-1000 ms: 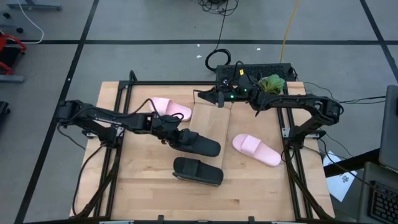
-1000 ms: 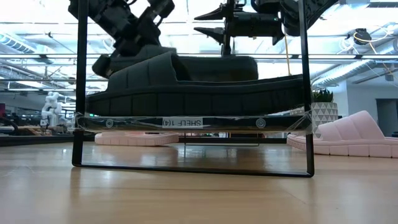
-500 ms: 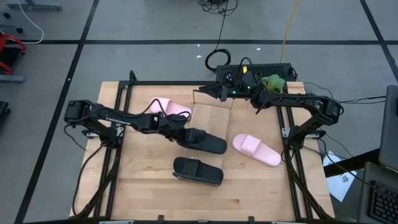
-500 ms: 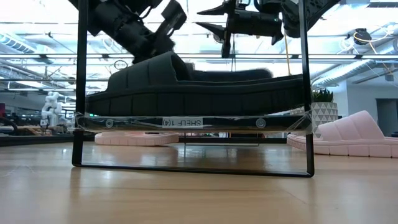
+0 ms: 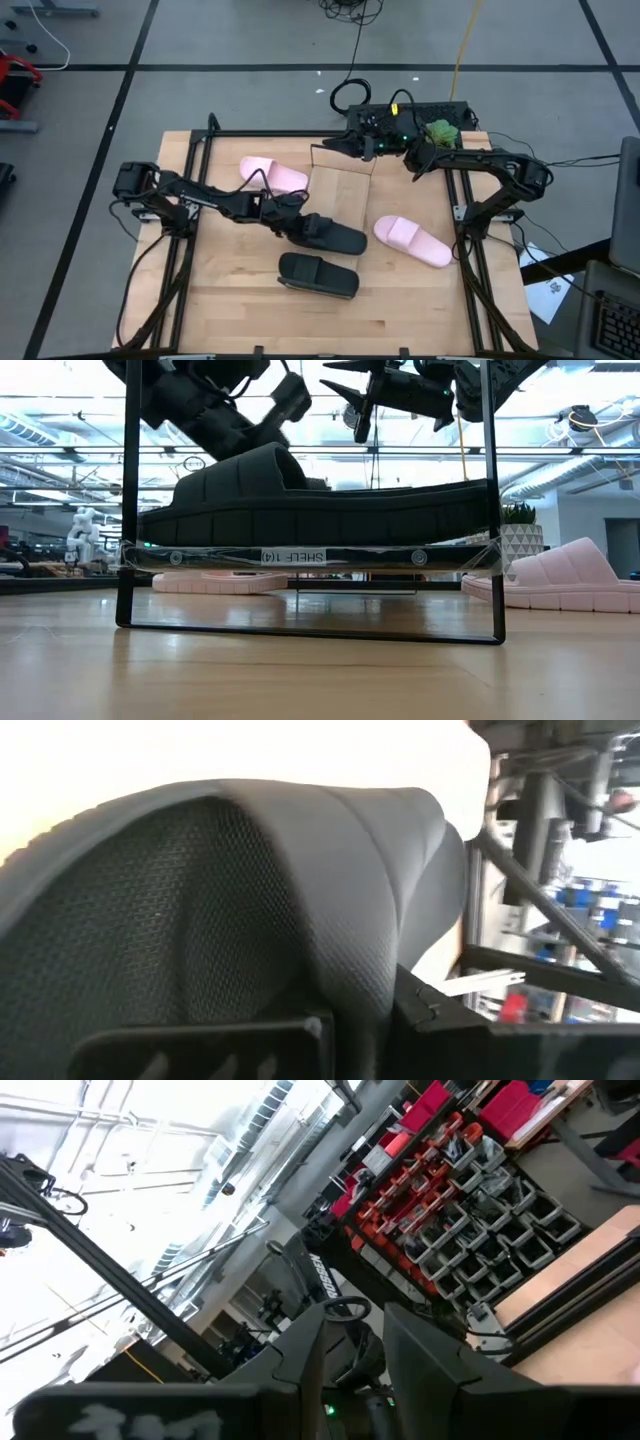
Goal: Pick and place slides into the shelf
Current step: Put the black slide on the shelf
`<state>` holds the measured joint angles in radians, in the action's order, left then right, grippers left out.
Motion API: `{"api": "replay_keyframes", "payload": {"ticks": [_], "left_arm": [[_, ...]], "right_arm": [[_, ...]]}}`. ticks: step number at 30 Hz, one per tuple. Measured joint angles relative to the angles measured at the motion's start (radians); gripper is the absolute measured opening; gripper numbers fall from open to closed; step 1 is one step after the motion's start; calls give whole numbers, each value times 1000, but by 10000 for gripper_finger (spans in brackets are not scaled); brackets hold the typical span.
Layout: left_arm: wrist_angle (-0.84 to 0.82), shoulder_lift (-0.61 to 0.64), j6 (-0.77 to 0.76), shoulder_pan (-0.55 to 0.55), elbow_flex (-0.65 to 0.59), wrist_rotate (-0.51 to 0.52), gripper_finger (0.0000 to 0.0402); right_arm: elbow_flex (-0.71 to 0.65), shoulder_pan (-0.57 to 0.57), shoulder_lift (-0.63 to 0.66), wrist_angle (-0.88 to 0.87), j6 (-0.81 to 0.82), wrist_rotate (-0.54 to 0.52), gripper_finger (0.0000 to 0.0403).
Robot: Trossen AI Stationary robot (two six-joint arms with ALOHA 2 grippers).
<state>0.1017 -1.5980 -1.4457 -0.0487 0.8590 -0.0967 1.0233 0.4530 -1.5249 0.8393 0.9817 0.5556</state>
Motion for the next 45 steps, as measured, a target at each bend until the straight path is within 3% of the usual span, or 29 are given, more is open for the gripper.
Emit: {"api": "replay_keyframes", "payload": {"ticks": [45], "left_arm": [[-6, -36, -14, -13, 3, -37, 26]], "right_arm": [[0, 0, 0, 9, -2, -2, 93]]}}
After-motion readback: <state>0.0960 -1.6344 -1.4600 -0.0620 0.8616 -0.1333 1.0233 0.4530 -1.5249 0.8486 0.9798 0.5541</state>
